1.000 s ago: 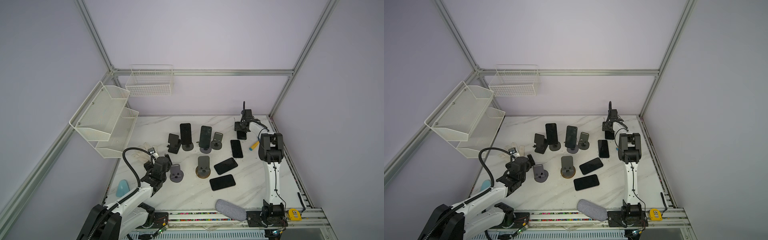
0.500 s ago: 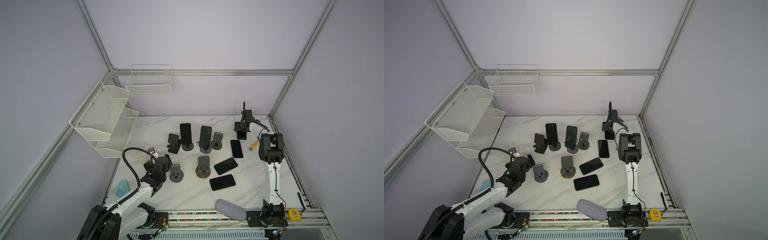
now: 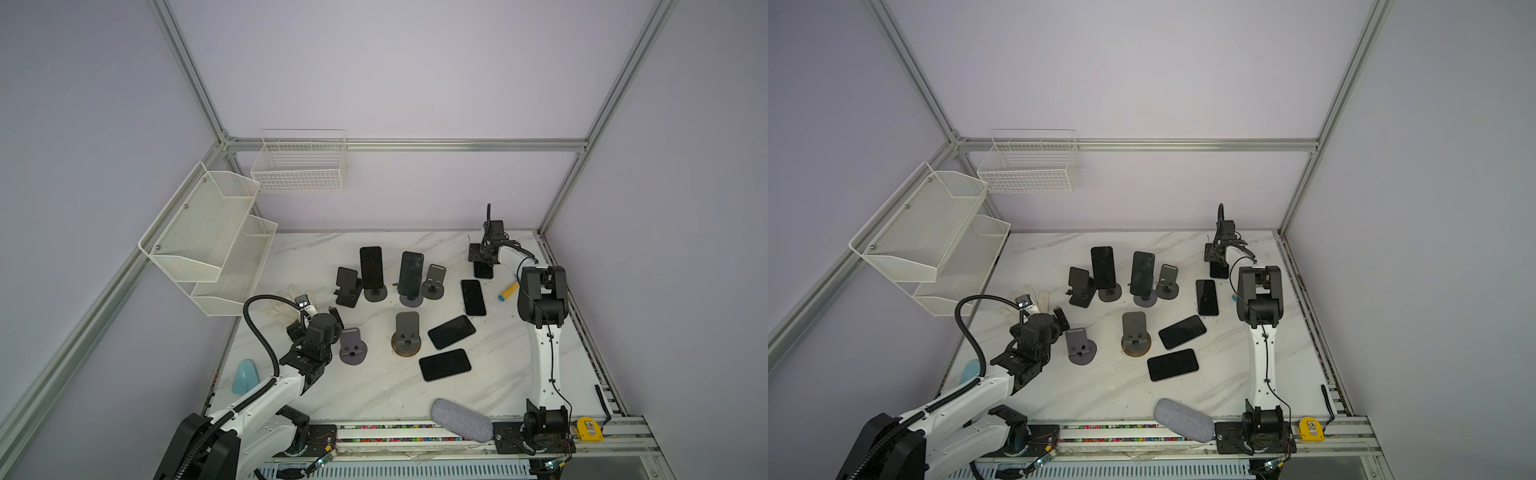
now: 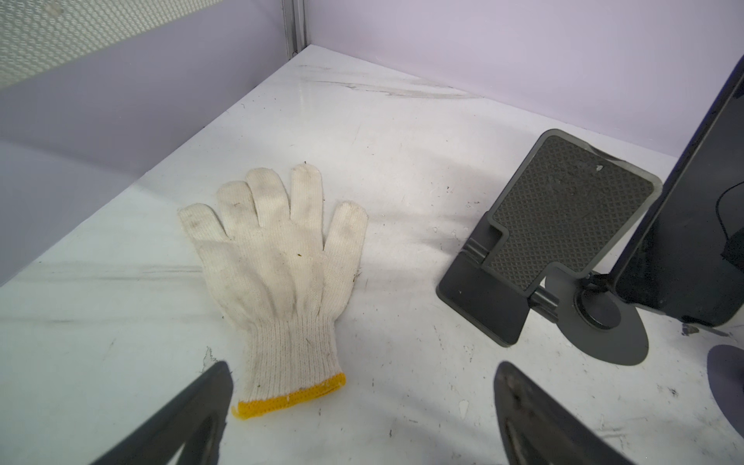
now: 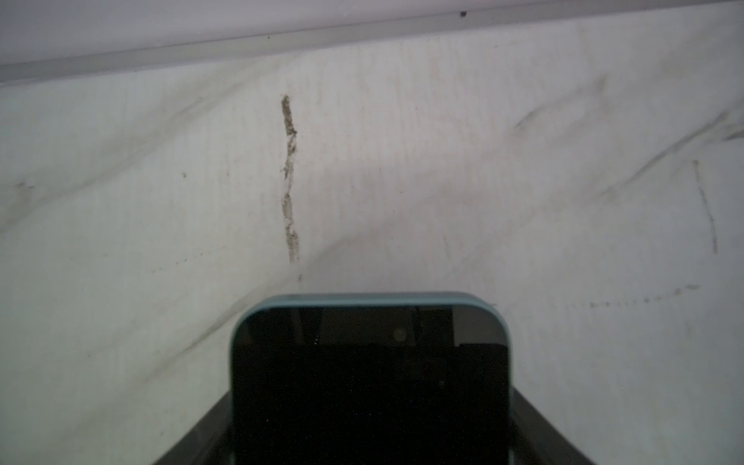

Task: Remove the phone from the phone stand
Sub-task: Place the phone at the top-right of the table.

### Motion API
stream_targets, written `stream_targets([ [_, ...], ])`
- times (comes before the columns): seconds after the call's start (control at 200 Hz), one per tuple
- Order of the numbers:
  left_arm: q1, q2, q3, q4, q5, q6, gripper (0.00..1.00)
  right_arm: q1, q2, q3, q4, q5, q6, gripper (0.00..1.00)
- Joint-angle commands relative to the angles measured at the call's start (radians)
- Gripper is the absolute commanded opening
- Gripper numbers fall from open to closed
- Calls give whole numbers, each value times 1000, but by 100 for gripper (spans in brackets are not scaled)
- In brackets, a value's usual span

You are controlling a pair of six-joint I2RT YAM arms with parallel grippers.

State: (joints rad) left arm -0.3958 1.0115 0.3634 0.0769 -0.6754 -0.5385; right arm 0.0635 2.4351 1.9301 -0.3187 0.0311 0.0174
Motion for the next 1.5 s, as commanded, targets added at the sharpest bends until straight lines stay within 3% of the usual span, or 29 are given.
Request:
stream_targets([
  [0.0,-3,-19,30,-2,-34,8,100,-2,105,-70,-171,47,-14,80],
  [0.66,-2,-19,17,18,-35,12,100,-2,73,-63,-168,46,-4,85],
  [1.095,-3,25,26,53,-30,32,100,-2,-235,-71,-102,64,201,92],
  [1.33,-3,4,62,7,-14,36,100,5,-480,-281,20,-12,302,92],
  [1.495,-3,-57,90,30,83,87,100,38,-672,-603,308,19,447,95],
])
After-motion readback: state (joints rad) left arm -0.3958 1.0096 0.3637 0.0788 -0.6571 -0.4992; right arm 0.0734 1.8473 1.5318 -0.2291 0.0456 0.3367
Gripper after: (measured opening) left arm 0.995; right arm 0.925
